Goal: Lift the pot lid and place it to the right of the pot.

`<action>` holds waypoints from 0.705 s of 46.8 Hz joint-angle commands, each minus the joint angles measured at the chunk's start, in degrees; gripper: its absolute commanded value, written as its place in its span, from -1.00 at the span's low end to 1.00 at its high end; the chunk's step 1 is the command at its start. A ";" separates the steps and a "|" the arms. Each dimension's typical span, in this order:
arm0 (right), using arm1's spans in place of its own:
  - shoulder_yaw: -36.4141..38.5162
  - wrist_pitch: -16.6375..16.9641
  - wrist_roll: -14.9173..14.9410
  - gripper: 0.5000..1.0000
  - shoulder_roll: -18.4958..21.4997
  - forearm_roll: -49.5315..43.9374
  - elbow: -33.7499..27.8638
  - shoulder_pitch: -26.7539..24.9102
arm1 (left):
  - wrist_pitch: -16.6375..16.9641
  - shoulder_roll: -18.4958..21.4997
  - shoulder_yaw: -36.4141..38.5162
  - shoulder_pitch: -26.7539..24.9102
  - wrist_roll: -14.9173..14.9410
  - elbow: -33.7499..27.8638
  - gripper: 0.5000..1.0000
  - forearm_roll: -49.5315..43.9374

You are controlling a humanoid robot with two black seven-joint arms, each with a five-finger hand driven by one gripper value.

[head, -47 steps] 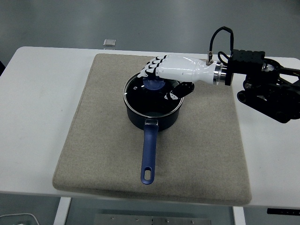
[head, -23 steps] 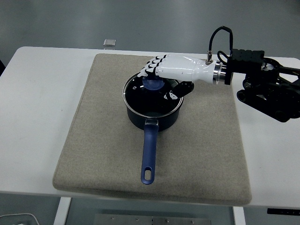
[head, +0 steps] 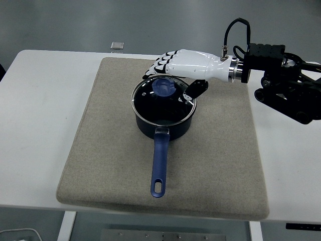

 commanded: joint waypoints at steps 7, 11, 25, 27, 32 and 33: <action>-0.21 -0.17 0.00 0.61 -0.03 -0.09 -0.08 0.88 | -0.01 0.00 -0.04 0.00 0.01 0.00 1.00 0.00; -0.21 -0.35 0.00 0.61 -0.03 -0.52 -0.08 0.88 | -0.01 0.00 -0.04 0.00 0.01 0.00 1.00 0.00; -1.35 -1.32 0.00 0.61 0.06 -1.76 -1.14 0.97 | -0.01 0.00 0.04 0.00 0.01 0.00 1.00 0.00; -1.35 -1.58 0.00 0.61 0.06 -1.84 -1.14 0.88 | -0.01 0.00 0.04 0.00 0.01 0.00 1.00 0.00; -1.96 -2.46 0.00 0.61 0.06 -2.02 -1.40 0.97 | -0.01 0.00 0.04 0.00 0.01 0.00 1.00 0.00; -2.31 -2.55 0.00 0.61 0.06 -2.19 -1.49 1.06 | -0.01 0.00 0.04 0.00 0.01 0.00 1.00 0.00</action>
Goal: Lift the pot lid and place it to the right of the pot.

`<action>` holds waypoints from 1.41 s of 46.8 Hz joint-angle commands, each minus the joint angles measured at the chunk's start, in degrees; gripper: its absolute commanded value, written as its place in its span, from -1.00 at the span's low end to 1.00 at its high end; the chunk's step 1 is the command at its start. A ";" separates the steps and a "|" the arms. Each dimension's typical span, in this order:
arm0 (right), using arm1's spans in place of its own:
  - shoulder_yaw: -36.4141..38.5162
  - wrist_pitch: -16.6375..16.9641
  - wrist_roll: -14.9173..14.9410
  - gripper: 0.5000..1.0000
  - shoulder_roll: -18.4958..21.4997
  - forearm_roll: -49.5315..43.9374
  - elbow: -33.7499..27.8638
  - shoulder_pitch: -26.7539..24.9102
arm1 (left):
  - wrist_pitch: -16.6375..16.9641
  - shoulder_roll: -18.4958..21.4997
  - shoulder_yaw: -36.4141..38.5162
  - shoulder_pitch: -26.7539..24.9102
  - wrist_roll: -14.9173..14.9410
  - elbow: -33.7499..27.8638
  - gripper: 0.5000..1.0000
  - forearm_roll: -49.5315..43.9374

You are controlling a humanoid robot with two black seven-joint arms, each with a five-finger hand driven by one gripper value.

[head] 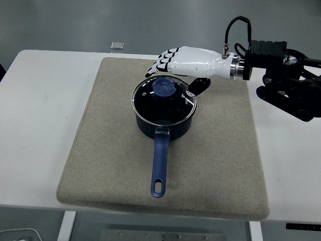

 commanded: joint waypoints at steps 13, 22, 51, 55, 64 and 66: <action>-1.33 -0.93 0.00 0.61 0.09 -0.75 -0.33 0.22 | -0.01 0.00 0.02 0.00 0.01 0.00 1.00 0.00; -1.33 -0.93 0.00 0.61 0.09 -0.75 -0.33 0.14 | -0.01 0.00 -0.07 0.00 0.01 0.00 1.00 0.00; -1.33 -0.84 0.00 0.61 1.41 -0.67 0.46 0.05 | -0.01 0.00 0.02 0.00 0.01 0.00 1.00 0.00; -1.76 -0.84 0.00 0.61 1.59 -0.67 0.46 -0.04 | -0.01 0.00 -0.07 0.00 0.01 0.00 1.00 0.00; -2.03 -0.93 0.00 0.61 1.67 -0.67 0.55 -0.22 | -0.01 0.00 0.02 0.00 0.01 0.00 1.00 0.00; -2.03 -0.93 0.00 0.61 1.85 -0.67 0.46 -0.13 | -0.01 0.00 0.02 0.00 0.01 0.00 1.00 0.00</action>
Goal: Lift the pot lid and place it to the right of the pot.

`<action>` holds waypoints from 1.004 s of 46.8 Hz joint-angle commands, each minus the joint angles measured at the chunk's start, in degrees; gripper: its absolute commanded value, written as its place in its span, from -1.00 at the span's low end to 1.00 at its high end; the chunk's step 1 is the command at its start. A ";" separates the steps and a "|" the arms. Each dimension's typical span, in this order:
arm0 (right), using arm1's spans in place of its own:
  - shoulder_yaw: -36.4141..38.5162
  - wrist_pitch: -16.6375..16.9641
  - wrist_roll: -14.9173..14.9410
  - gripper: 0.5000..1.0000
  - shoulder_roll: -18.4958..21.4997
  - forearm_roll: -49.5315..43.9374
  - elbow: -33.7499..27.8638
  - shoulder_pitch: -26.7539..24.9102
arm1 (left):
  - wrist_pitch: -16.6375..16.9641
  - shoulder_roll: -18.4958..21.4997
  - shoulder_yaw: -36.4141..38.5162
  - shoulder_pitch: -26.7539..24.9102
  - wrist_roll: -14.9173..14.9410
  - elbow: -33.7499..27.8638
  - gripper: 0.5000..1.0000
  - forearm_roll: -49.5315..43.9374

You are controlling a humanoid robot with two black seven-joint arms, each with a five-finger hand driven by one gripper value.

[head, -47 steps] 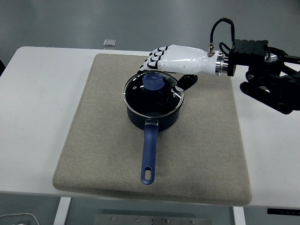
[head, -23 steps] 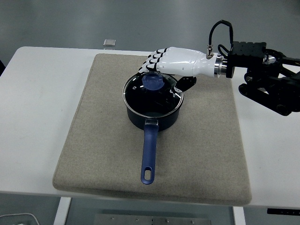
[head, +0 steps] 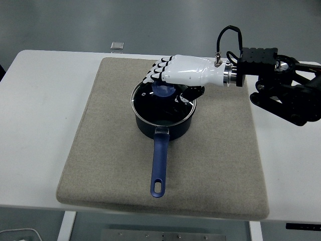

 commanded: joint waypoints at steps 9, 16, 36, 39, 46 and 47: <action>-0.17 -0.08 0.00 0.61 0.25 0.00 -0.04 0.15 | 0.01 0.00 0.04 0.00 0.00 0.00 1.00 0.00; -0.18 -0.08 0.00 0.61 0.25 0.00 -0.04 0.06 | 0.01 0.00 0.04 0.00 0.00 0.00 1.00 0.00; -0.18 1.23 0.00 0.10 0.26 0.44 -0.04 -0.11 | 0.01 0.00 0.04 0.00 0.00 0.00 1.00 0.00; -0.09 1.85 0.00 0.03 0.34 0.61 -0.04 -0.20 | 0.01 0.00 -0.04 0.00 0.00 0.00 1.00 0.00; -0.18 2.55 0.00 -0.48 0.34 0.70 -0.04 -0.38 | 0.01 0.00 0.04 0.00 0.00 0.00 1.00 0.00; -0.18 2.90 0.00 -0.68 0.34 0.70 -0.04 -0.29 | 0.01 0.00 -0.04 0.00 0.00 0.00 1.00 0.00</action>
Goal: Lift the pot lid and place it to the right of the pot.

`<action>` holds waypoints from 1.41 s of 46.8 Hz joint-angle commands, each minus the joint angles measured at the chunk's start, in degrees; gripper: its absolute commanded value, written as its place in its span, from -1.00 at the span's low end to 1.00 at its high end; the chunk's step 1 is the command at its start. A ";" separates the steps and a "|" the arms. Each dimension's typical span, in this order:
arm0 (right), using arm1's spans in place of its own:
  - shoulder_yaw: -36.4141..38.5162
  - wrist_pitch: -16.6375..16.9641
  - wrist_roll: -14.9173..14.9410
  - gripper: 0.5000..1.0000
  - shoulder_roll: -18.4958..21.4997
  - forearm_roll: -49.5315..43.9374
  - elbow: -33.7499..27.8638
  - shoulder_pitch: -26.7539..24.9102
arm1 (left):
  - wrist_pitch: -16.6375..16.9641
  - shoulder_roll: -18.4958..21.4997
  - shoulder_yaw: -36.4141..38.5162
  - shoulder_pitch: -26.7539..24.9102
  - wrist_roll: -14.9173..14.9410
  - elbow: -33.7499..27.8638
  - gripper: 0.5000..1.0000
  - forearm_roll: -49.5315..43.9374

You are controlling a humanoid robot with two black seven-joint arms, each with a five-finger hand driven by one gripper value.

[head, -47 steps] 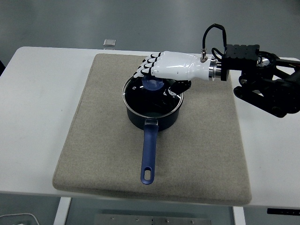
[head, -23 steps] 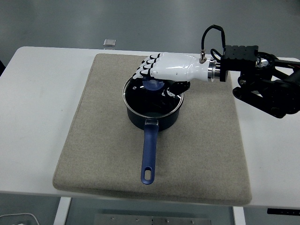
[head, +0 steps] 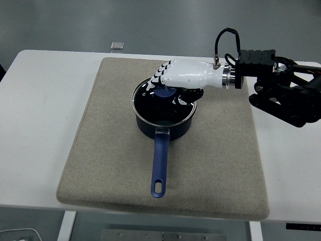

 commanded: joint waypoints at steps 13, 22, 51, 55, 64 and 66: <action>0.07 2.73 0.00 -1.00 0.03 -0.29 -0.09 0.05 | -0.02 0.00 -0.03 0.00 0.01 0.00 1.00 0.00; 0.07 2.82 0.00 -1.00 0.03 -0.55 0.00 0.31 | -0.02 0.00 -0.03 0.00 0.01 0.00 1.00 0.00; 0.51 2.74 0.00 -1.00 0.56 0.33 0.00 2.24 | -0.02 0.00 0.06 0.00 0.01 0.00 1.00 0.00; 0.34 2.74 0.00 -1.00 0.82 0.24 0.00 1.98 | -0.02 0.00 0.06 0.00 0.01 0.00 1.00 0.00; 0.51 2.74 0.00 -1.00 0.91 0.42 0.17 2.24 | -0.02 0.00 0.06 0.00 0.01 0.00 1.00 0.00; 0.51 2.74 0.00 -1.00 0.91 0.50 0.61 2.16 | 0.06 0.00 0.06 0.00 0.01 0.00 1.00 0.00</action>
